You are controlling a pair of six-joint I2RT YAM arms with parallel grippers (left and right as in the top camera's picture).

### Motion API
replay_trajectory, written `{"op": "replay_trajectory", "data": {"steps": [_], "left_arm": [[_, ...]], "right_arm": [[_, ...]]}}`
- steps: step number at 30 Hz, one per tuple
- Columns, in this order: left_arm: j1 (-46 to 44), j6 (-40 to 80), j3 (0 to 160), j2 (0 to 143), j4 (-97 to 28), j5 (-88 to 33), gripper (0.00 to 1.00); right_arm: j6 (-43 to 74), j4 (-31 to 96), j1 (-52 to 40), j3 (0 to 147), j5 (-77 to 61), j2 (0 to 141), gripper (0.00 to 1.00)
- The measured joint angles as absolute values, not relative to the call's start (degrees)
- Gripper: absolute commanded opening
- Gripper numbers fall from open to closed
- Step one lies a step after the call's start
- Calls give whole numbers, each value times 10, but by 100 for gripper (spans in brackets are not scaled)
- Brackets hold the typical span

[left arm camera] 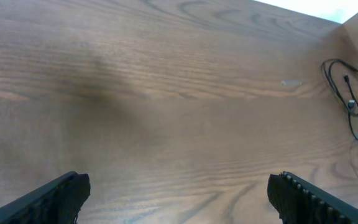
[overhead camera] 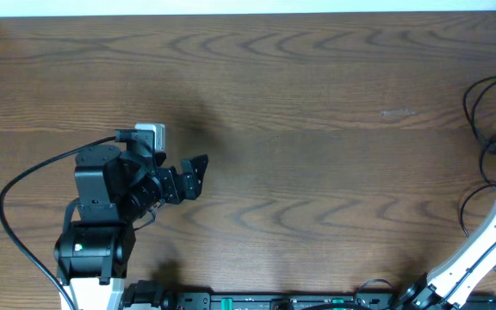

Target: Untangle cables

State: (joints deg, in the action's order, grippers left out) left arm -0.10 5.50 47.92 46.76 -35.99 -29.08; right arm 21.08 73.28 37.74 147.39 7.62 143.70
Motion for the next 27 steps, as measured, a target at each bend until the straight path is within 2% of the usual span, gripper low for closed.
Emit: {"op": "replay_trajectory", "data": {"steps": [7,16,27], "left_arm": [[-1,39,479,468,-372,-302,97],[-1,20,479,468,-371,-304,97],[-1,14,479,468,-357,-308,97]], "right_arm": [[220,745,375,1473,80,1381,99],[258,834,389,1461,108,1173,99],[291,771,430,1170,122,1034,99]]}}
